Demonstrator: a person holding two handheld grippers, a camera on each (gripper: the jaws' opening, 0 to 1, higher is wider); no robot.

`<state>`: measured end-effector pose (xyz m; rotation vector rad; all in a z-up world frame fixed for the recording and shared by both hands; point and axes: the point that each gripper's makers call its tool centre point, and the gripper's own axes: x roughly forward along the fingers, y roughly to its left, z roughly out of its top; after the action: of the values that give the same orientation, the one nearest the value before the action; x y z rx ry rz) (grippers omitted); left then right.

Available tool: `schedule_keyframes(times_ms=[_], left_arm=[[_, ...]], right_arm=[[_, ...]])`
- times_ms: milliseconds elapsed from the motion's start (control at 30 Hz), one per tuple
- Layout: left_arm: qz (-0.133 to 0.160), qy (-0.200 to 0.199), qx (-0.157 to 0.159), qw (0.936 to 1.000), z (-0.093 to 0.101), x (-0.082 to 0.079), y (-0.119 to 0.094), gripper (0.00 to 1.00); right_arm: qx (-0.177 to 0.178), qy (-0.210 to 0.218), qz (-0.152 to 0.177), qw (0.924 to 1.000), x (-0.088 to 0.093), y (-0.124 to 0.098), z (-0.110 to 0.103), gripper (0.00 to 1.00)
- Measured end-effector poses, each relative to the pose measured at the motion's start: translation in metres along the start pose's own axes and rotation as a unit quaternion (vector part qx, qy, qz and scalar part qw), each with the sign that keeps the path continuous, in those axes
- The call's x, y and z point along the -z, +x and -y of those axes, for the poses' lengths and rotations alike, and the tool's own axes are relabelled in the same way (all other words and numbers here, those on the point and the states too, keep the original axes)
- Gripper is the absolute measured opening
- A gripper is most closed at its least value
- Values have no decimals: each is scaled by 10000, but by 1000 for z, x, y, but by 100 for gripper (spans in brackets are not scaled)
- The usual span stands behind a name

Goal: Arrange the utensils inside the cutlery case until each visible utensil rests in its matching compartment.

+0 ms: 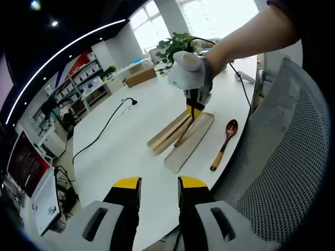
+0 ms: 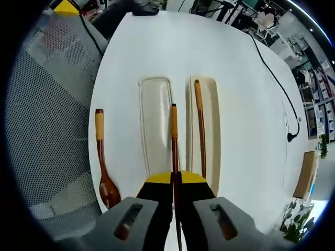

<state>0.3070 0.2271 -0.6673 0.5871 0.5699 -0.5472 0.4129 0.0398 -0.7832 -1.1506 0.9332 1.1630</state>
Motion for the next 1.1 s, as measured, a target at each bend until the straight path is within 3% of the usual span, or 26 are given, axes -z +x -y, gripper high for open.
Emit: schedule_keyframes(times_ms=[533, 900, 1100], left_arm=[[-19, 2, 20, 10000, 0, 1, 0, 28], [-40, 8, 31, 10000, 1, 1, 0, 28], [-54, 4, 41, 10000, 1, 2, 0, 28]], right_arm=[[157, 114, 389, 9991, -16, -17, 15, 0], [439, 177, 445, 9979, -16, -19, 29, 0], [391, 184, 402, 9983, -16, -11, 27, 0]])
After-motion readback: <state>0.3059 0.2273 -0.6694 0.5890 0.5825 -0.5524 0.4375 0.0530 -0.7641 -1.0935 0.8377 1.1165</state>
